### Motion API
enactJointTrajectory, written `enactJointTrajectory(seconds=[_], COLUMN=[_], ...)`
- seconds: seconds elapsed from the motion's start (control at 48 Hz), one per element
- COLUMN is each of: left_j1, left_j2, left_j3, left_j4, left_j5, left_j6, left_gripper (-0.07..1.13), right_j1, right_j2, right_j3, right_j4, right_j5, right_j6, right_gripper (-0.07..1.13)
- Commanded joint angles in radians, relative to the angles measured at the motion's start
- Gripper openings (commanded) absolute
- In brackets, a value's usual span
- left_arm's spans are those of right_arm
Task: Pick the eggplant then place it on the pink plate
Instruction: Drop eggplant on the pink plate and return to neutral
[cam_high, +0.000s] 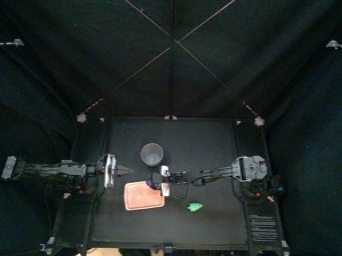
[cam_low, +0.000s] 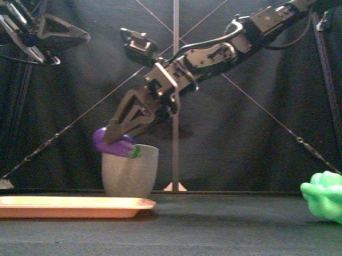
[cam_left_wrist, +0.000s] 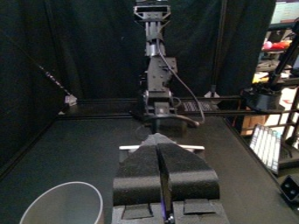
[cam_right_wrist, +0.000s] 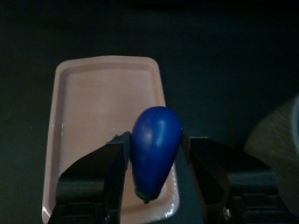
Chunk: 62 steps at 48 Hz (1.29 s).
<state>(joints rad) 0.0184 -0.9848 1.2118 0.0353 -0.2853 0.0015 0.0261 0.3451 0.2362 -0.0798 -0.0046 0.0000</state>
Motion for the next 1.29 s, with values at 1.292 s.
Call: enactJointTrajectory(seconds=[1.292], left_j1=[0.009], left_j2=[-0.003], left_j3=[-0.008], left_j4=[0.003], left_j5=[-0.005], left_j6=[0.002], left_gripper=[-0.03], right_j1=[-0.143], right_j2=[-0.996], right_j3=[0.686], right_j4=[0.032], right_j5=[-0.282], right_j6=[0.009], right_gripper=[1.04])
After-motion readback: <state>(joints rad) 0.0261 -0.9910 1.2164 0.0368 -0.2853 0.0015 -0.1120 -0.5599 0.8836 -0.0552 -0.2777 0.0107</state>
